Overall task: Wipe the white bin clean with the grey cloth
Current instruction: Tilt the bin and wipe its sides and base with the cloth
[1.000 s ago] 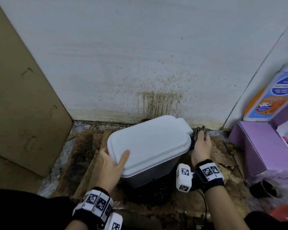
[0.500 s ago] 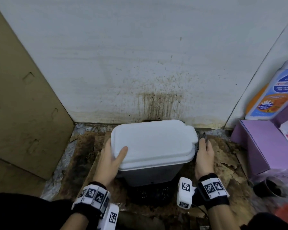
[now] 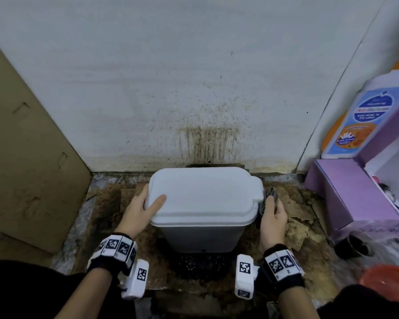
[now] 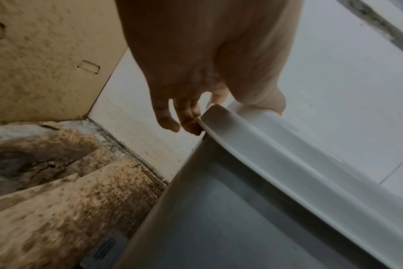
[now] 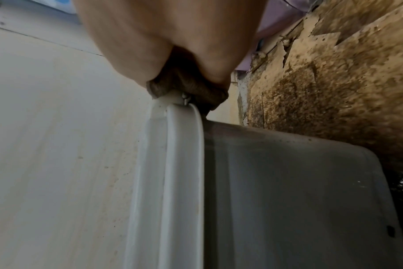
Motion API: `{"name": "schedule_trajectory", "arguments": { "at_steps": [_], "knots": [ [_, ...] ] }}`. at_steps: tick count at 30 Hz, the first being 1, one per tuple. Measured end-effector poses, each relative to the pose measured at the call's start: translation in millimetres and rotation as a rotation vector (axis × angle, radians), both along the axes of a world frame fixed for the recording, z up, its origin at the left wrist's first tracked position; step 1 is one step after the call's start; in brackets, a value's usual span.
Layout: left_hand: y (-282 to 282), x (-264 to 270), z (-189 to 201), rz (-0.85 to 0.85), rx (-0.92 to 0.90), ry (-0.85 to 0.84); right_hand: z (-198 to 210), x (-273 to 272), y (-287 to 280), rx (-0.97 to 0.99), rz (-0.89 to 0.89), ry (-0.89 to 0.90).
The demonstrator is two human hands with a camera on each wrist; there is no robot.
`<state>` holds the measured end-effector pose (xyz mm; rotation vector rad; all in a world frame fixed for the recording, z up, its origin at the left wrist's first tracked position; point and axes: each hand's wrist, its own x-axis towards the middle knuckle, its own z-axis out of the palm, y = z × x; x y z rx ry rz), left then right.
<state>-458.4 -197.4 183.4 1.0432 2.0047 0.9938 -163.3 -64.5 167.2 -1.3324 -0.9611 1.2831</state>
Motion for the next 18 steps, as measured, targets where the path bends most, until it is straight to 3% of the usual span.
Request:
{"name": "schedule_trajectory", "arguments": {
  "at_steps": [2, 4, 6, 18],
  "knots": [
    [1, 2, -1, 0.001, -0.08, 0.158, 2, 1, -2, 0.005, 0.014, -0.002],
    [0, 11, 3, 0.083, -0.152, 0.442, 7, -2, -3, 0.018, 0.03, -0.006],
    [-2, 24, 10, 0.124, -0.086, 0.616, 11, -8, -7, 0.035, 0.049, -0.006],
    [49, 68, 73, -0.054, 0.14, 0.489, 49, -79, -49, 0.13, 0.302, 0.09]
  ]
}}
